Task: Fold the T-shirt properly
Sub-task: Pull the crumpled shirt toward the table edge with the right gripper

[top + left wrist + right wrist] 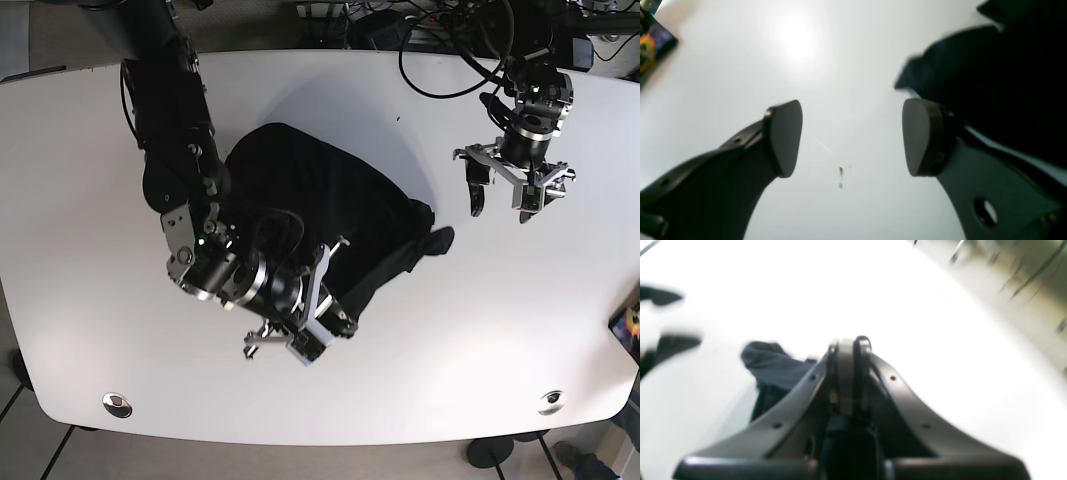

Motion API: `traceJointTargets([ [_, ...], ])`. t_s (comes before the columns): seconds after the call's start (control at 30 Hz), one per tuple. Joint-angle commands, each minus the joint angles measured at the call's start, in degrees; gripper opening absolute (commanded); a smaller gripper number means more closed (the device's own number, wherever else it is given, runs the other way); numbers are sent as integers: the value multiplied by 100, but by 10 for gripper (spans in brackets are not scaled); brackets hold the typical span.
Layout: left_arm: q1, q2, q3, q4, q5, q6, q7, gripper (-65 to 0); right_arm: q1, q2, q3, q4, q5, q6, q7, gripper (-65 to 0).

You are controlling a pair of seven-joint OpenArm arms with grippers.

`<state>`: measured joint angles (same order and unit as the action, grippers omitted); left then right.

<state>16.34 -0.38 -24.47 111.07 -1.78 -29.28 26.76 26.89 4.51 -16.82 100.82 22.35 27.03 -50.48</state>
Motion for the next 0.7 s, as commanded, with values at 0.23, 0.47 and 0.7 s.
traceJointTargets([
  [0.23, 806, -19, 922, 230, -90, -127, -158, -333, 1965, -16, 34, 138, 64, -26, 112, -633],
  [0.47, 779, -10, 895, 212, -81, -83, -158, -333, 3442, -192, 614, 94, 64, -26, -249, -633],
  [0.7, 621, 201, 939, 203, -81, -83, -158, -333, 4278, -201, 614, -125, 64, -26, -293, -631],
])
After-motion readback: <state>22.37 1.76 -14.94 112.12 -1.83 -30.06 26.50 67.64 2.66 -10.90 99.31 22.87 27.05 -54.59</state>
